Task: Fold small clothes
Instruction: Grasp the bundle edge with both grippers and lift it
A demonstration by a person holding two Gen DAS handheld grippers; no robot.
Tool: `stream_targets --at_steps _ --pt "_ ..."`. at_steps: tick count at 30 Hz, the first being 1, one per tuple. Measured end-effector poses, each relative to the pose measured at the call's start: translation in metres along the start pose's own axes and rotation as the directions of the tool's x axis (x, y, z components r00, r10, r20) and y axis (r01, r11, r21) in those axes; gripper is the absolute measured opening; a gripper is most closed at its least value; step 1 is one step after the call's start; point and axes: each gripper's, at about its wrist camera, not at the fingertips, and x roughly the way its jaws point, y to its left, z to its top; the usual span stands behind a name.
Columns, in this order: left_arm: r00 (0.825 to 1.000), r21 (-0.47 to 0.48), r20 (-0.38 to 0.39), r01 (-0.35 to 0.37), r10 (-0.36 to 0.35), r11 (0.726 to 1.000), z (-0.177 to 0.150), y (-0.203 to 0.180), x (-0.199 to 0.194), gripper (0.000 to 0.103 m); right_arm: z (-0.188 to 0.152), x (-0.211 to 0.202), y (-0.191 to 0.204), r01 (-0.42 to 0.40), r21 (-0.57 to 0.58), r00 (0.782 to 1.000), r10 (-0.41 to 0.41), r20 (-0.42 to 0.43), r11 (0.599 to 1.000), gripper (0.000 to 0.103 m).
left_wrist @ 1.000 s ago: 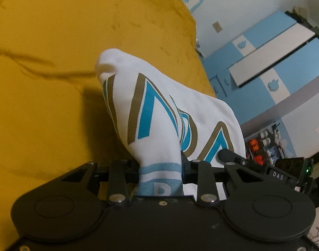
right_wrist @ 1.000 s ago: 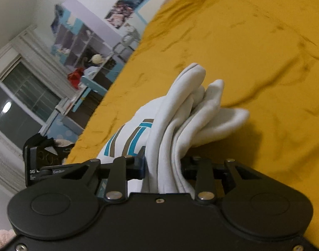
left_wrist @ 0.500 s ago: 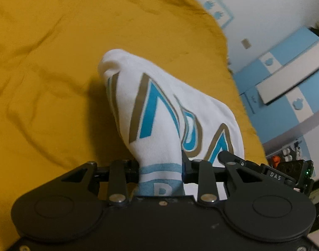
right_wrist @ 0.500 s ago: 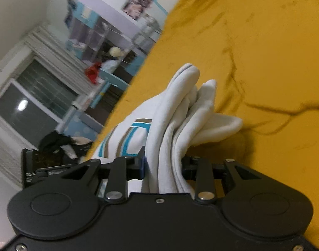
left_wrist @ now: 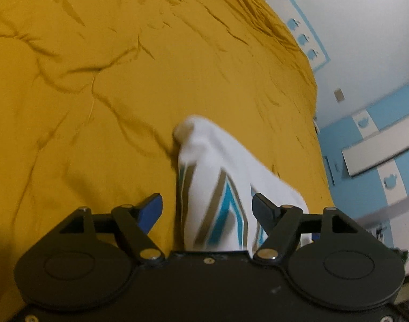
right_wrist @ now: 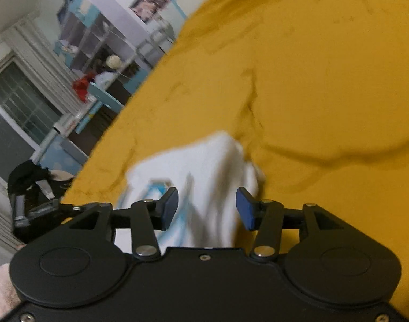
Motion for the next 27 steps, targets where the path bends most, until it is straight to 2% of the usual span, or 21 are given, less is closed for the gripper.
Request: stream_targets --at_steps 3,6,7,8,10,12,13,15,17,20,22,24,27 --pt "1.000 -0.035 -0.009 -0.019 0.019 0.999 0.014 -0.007 0.027 0.075 0.016 0.024 -0.001 0.041 0.023 0.999 -0.041 -0.001 0.999 0.055" --pt "1.000 -0.090 -0.005 -0.001 0.000 0.996 0.025 0.001 0.048 0.075 0.023 0.043 -0.007 0.053 0.052 0.999 -0.053 -0.003 0.997 0.055" --pt "1.000 -0.106 0.003 0.015 -0.014 0.994 0.027 0.000 0.055 0.067 0.022 0.047 -0.009 0.050 0.055 0.999 -0.050 -0.008 0.997 0.055" --pt "0.999 -0.115 0.012 0.047 -0.046 0.992 0.030 0.002 0.058 0.056 0.022 0.052 -0.010 0.051 0.057 0.999 -0.050 -0.018 0.997 0.044" --pt "0.998 -0.112 0.033 0.056 -0.052 0.992 0.033 0.001 0.062 0.028 0.021 0.058 -0.011 0.063 0.041 0.998 -0.061 -0.032 0.997 0.025" --pt "0.995 -0.081 0.074 0.080 -0.074 0.994 0.033 -0.002 0.060 0.014 0.022 0.059 -0.004 0.076 0.024 0.997 -0.075 -0.023 0.997 0.021" --pt "0.990 -0.056 0.109 0.100 -0.093 0.993 0.033 -0.004 0.055 0.011 0.022 0.056 -0.001 0.065 0.021 0.998 -0.065 -0.011 0.998 0.018" --pt "0.974 0.071 0.187 0.117 -0.129 0.991 0.029 -0.014 0.044 0.011 0.024 0.045 0.008 0.039 -0.035 0.999 -0.037 0.038 0.999 0.017" --pt "0.974 0.163 0.202 0.066 -0.099 0.984 0.026 -0.021 0.046 0.011 0.024 0.045 0.014 0.062 -0.089 0.997 -0.057 0.054 0.994 0.017" --pt "0.985 0.116 0.171 -0.026 0.006 0.993 0.030 -0.010 0.062 0.018 0.023 0.063 0.006 0.147 -0.105 0.989 -0.148 0.006 0.983 0.017" --pt "0.987 0.073 0.161 -0.040 0.028 0.997 0.033 -0.003 0.066 0.028 0.021 0.072 -0.008 0.180 -0.086 0.983 -0.182 -0.015 0.980 0.019" --pt "0.986 0.061 0.162 -0.046 0.036 0.997 0.036 -0.001 0.060 0.030 0.019 0.072 -0.014 0.183 -0.061 0.983 -0.184 -0.015 0.981 0.021" --pt "0.982 0.109 0.183 -0.073 0.052 0.991 0.035 -0.013 0.036 0.035 0.020 0.064 -0.011 0.188 -0.063 0.982 -0.189 -0.010 0.980 0.025"
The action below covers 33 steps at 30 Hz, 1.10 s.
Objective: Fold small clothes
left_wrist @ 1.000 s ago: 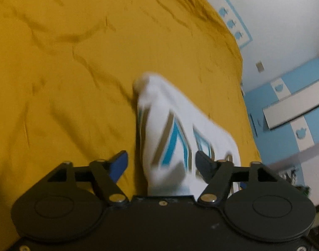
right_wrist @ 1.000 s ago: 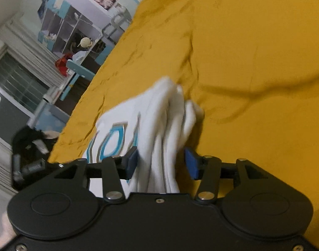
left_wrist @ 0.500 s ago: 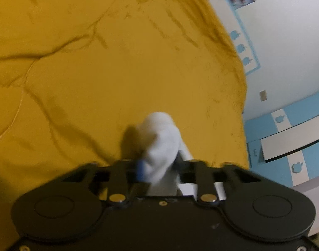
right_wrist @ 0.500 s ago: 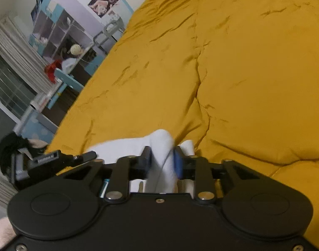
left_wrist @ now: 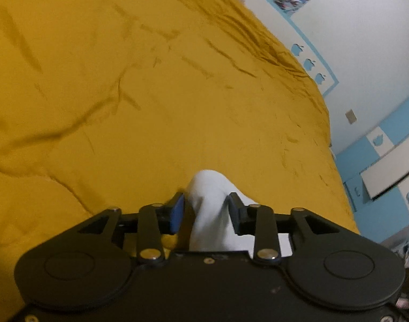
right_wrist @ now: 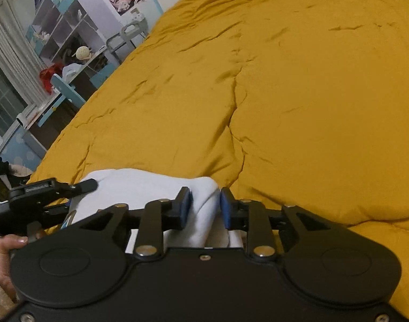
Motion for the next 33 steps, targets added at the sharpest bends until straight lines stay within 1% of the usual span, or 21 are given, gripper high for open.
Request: stream_targets --at_steps 2,3,4,5,7,9,11,12,14,17,19,20,21,22,23,24,25,27,29,32,33 --pt "1.000 0.041 -0.004 0.006 -0.006 0.999 0.001 -0.008 -0.026 0.038 0.002 -0.014 0.004 -0.008 0.010 1.000 0.008 0.011 1.000 0.027" --pt "1.000 0.060 -0.006 0.016 -0.016 0.998 0.000 -0.011 -0.042 0.045 0.003 -0.025 0.006 -0.030 0.019 0.999 0.029 0.020 0.999 0.028" --pt "1.000 0.079 -0.006 0.028 -0.028 0.997 -0.004 -0.024 -0.048 0.053 0.001 -0.037 0.009 -0.049 0.019 0.999 0.049 0.024 0.999 0.028" --pt "0.999 0.108 -0.010 0.032 -0.031 0.994 -0.010 -0.029 -0.067 0.055 -0.001 -0.049 0.014 -0.065 0.011 0.998 0.065 0.027 0.998 0.028" --pt "0.999 0.161 -0.033 0.038 -0.033 0.986 -0.029 -0.038 -0.099 0.062 -0.012 -0.071 0.023 -0.095 -0.024 0.995 0.096 0.013 0.995 0.028" --pt "0.998 0.183 -0.062 0.043 -0.033 0.982 -0.055 -0.043 -0.129 0.069 -0.028 -0.093 0.032 -0.109 -0.061 0.994 0.108 -0.020 0.992 0.029" --pt "0.996 0.199 -0.087 0.016 0.002 0.980 -0.081 -0.047 -0.147 0.069 -0.047 -0.108 0.038 -0.117 -0.083 0.992 0.112 -0.057 0.990 0.031" --pt "0.996 0.195 -0.091 0.006 0.012 0.981 -0.094 -0.047 -0.156 0.069 -0.056 -0.113 0.039 -0.121 -0.089 0.991 0.114 -0.075 0.989 0.031" --pt "0.992 0.154 -0.123 0.025 -0.006 0.988 -0.115 -0.043 -0.166 0.069 -0.069 -0.118 0.040 -0.114 -0.101 0.990 0.104 -0.100 0.988 0.031" --pt "0.984 0.088 -0.178 0.023 -0.007 0.996 -0.139 -0.035 -0.166 0.070 -0.081 -0.117 0.037 -0.072 -0.097 0.992 0.061 -0.106 0.993 0.032" --pt "0.974 0.064 -0.227 0.026 -0.011 0.998 -0.156 -0.032 -0.163 0.070 -0.083 -0.112 0.033 -0.064 -0.074 0.992 0.055 -0.112 0.995 0.032" --pt "0.965 0.044 -0.261 0.028 -0.016 0.999 -0.160 -0.031 -0.155 0.070 -0.083 -0.110 0.033 -0.059 -0.068 0.992 0.051 -0.115 0.996 0.032" --pt "0.955 0.010 -0.296 0.033 -0.029 0.999 -0.165 -0.032 -0.146 0.068 -0.084 -0.108 0.032 -0.056 -0.059 0.992 0.049 -0.116 0.997 0.032" --pt "0.951 -0.017 -0.306 0.040 -0.043 0.999 -0.166 -0.034 -0.138 0.057 -0.089 -0.111 0.035 -0.063 -0.052 0.991 0.056 -0.123 0.997 0.032" --pt "0.951 -0.029 -0.306 0.045 -0.052 0.999 -0.169 -0.034 -0.138 0.046 -0.090 -0.113 0.037 -0.073 -0.047 0.989 0.067 -0.131 0.996 0.021" --pt "0.949 -0.039 -0.310 0.043 -0.053 0.998 -0.169 -0.034 -0.138 0.040 -0.088 -0.114 0.037 -0.087 -0.046 0.987 0.080 -0.136 0.995 0.013" --pt "0.951 -0.047 -0.303 0.048 -0.060 0.998 -0.168 -0.034 -0.141 0.028 -0.086 -0.117 0.039 -0.090 -0.056 0.988 0.082 -0.131 0.994 0.009" --pt "0.953 -0.050 -0.287 0.085 -0.095 0.995 -0.164 -0.036 -0.153 0.019 -0.081 -0.127 0.045 -0.091 -0.083 0.992 0.084 -0.090 0.992 0.007" --pt "0.952 -0.047 -0.289 0.094 -0.103 0.994 -0.160 -0.034 -0.161 0.018 -0.079 -0.135 0.047 -0.094 -0.087 0.994 0.089 -0.066 0.992 0.007" --pt "0.945 -0.003 -0.323 0.050 -0.048 0.999 -0.170 -0.028 -0.158 0.019 -0.086 -0.124 0.036 -0.073 -0.064 0.992 0.065 -0.107 0.995 0.006" --pt "0.943 -0.011 -0.329 0.041 -0.042 0.999 -0.175 -0.024 -0.155 0.023 -0.092 -0.117 0.032 -0.054 -0.064 0.991 0.046 -0.122 0.996 0.006"
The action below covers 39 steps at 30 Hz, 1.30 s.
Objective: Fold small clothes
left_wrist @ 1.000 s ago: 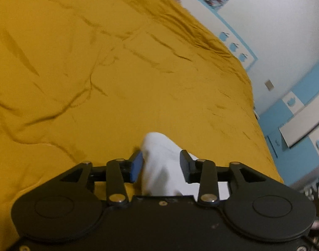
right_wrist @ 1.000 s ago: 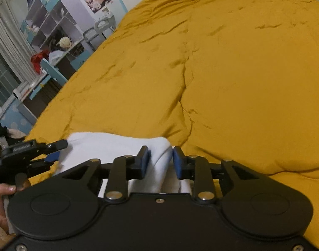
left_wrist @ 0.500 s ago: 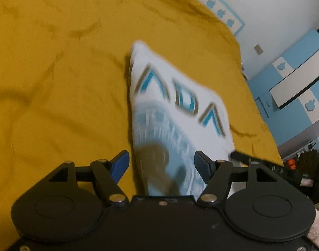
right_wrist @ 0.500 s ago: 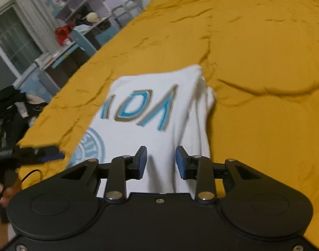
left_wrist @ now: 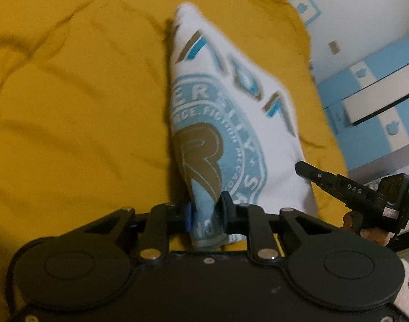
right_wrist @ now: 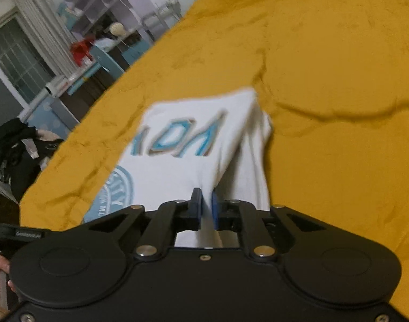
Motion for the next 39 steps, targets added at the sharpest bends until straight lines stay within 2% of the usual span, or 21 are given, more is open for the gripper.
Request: stream_targets --at_steps 4,6,7,9,12,13,17,18,19,20,22,25,29,31,33,34,36,39 --pt "1.000 -0.017 0.011 0.006 -0.006 1.000 -0.002 0.003 -0.001 0.025 -0.013 0.005 -0.019 -0.022 0.078 1.000 0.021 0.009 0.997 0.008" --pt "0.999 0.012 0.030 -0.017 0.017 1.000 -0.002 -0.009 -0.013 0.024 -0.012 -0.007 -0.017 -0.026 0.096 0.999 0.023 0.031 0.995 0.020" --pt "0.999 0.034 0.047 -0.029 0.028 0.999 -0.002 -0.013 -0.018 0.026 -0.012 -0.015 -0.013 -0.022 0.086 0.999 0.018 0.043 0.996 0.025" --pt "0.995 0.076 0.092 -0.047 0.040 0.996 -0.006 -0.023 -0.032 0.035 -0.015 -0.033 -0.001 -0.022 0.030 0.997 0.020 0.071 0.999 0.026" --pt "0.990 0.086 0.136 -0.045 0.033 0.995 -0.009 -0.031 -0.046 0.038 -0.026 -0.051 0.008 -0.041 -0.012 0.997 0.042 0.064 0.999 0.029" --pt "0.991 0.084 0.134 -0.043 0.031 0.996 -0.009 -0.031 -0.045 0.040 -0.030 -0.052 0.008 -0.033 -0.016 0.998 0.034 0.057 0.999 0.029" --pt "0.994 0.067 0.092 -0.070 0.064 0.995 -0.014 -0.027 -0.030 0.040 -0.047 -0.044 0.002 0.016 -0.029 1.000 -0.016 0.023 0.999 0.029" --pt "0.994 0.060 0.079 -0.074 0.069 0.995 -0.016 -0.024 -0.025 0.040 -0.050 -0.042 0.000 0.016 -0.026 1.000 -0.016 0.022 1.000 0.029" --pt "0.995 0.054 0.065 -0.084 0.080 0.995 -0.017 -0.021 -0.019 0.034 -0.052 -0.041 -0.001 0.023 -0.029 1.000 -0.022 0.022 0.999 0.028" --pt "0.995 0.057 0.057 -0.085 0.082 0.995 -0.020 -0.019 -0.015 0.031 -0.054 -0.039 -0.001 0.033 -0.033 0.999 -0.033 0.024 0.999 0.019" --pt "0.996 0.035 0.053 -0.068 0.066 0.997 -0.021 -0.016 -0.012 0.026 -0.054 -0.040 0.000 0.025 -0.039 1.000 -0.025 0.018 0.999 0.006" --pt "0.997 0.028 0.054 -0.060 0.058 0.998 -0.021 -0.015 -0.013 0.028 -0.051 -0.052 0.006 0.044 -0.069 0.998 -0.041 0.050 0.997 0.003" --pt "0.996 0.048 0.063 -0.068 0.065 0.997 -0.024 -0.012 -0.009 0.030 -0.053 -0.043 -0.013 0.097 -0.016 0.995 -0.096 0.009 0.995 0.001" --pt "0.996 0.042 0.066 -0.061 0.058 0.997 -0.022 -0.016 -0.017 0.030 -0.057 -0.046 -0.020 0.099 0.006 0.995 -0.099 0.018 0.995 0.002" --pt "0.995 0.059 0.080 -0.066 0.061 0.996 -0.018 -0.024 -0.027 0.034 -0.055 -0.057 -0.022 0.092 0.031 0.994 -0.094 0.055 0.995 0.004" --pt "0.994 0.077 0.096 -0.063 0.055 0.995 -0.016 -0.029 -0.033 0.040 -0.052 -0.064 -0.019 0.083 0.028 0.993 -0.085 0.083 0.996 0.005" --pt "0.987 0.131 0.156 -0.064 0.043 0.989 -0.009 -0.043 -0.043 0.046 -0.043 -0.074 -0.007 0.063 -0.007 0.989 -0.062 0.135 0.998 0.005" --pt "0.970 0.192 0.237 -0.103 0.056 0.976 0.006 -0.062 -0.043 0.054 -0.024 -0.074 0.020 0.083 -0.088 0.977 -0.064 0.202 0.993 0.005"
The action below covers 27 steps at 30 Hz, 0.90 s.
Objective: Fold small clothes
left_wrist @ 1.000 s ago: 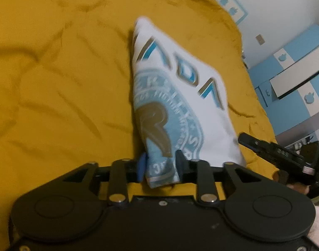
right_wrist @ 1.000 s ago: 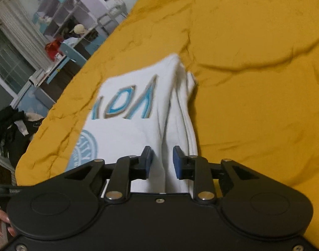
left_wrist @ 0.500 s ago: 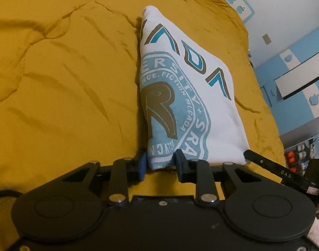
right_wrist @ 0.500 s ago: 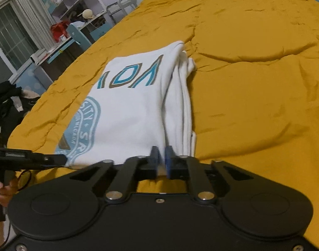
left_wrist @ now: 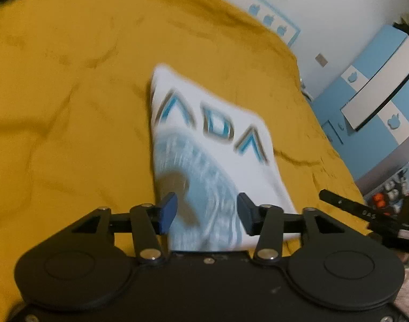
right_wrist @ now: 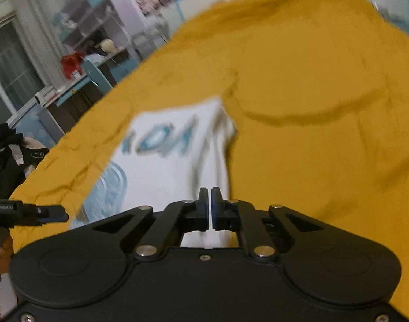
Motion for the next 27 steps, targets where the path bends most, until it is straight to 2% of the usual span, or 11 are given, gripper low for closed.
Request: stream_targets --at_steps 4,8,11,13,16,17,23,24,25,26,27 --pt "0.993 0.008 0.099 -0.069 0.068 0.998 0.027 -0.017 0.024 0.076 0.026 0.031 0.033 0.073 -0.054 0.996 -0.069 0.064 0.996 0.010" --pt "0.985 0.056 0.144 -0.105 0.096 0.993 0.052 -0.030 0.065 0.078 0.046 0.081 0.051 0.096 -0.084 0.993 -0.090 0.075 0.992 0.019" --pt "0.991 0.047 0.078 -0.110 0.106 0.993 0.067 -0.025 0.104 0.066 0.053 0.115 0.052 0.118 -0.086 0.993 -0.116 0.035 0.989 0.019" --pt "0.992 0.028 0.006 -0.129 0.129 0.991 0.070 -0.016 0.131 0.048 0.052 0.138 0.045 0.132 -0.074 0.991 -0.134 -0.027 0.989 0.019" --pt "0.988 0.015 -0.054 -0.142 0.143 0.990 0.067 -0.003 0.155 0.050 0.045 0.161 0.032 0.165 -0.076 0.981 -0.172 -0.093 0.983 0.016" --pt "0.988 0.010 -0.058 -0.140 0.140 0.990 0.066 0.001 0.159 0.051 0.042 0.164 0.028 0.170 -0.074 0.980 -0.177 -0.095 0.983 0.012" --pt "0.989 -0.018 -0.056 -0.134 0.133 0.991 0.070 0.002 0.161 0.051 0.039 0.161 0.026 0.163 -0.057 0.981 -0.168 -0.093 0.985 0.014" --pt "0.989 -0.019 -0.053 -0.139 0.138 0.990 0.071 0.000 0.154 0.057 0.042 0.157 0.032 0.161 -0.054 0.983 -0.165 -0.085 0.985 0.016" --pt "0.989 -0.018 -0.042 -0.145 0.144 0.989 0.067 -0.004 0.147 0.074 0.043 0.148 0.037 0.160 -0.047 0.984 -0.163 -0.075 0.986 0.034" --pt "0.988 -0.016 -0.029 -0.152 0.151 0.988 0.066 -0.008 0.137 0.086 0.045 0.139 0.041 0.158 -0.039 0.986 -0.160 -0.053 0.987 0.061" --pt "0.986 -0.017 -0.012 -0.168 0.167 0.986 0.063 -0.014 0.125 0.103 0.045 0.125 0.044 0.159 -0.025 0.987 -0.159 -0.015 0.987 0.074"
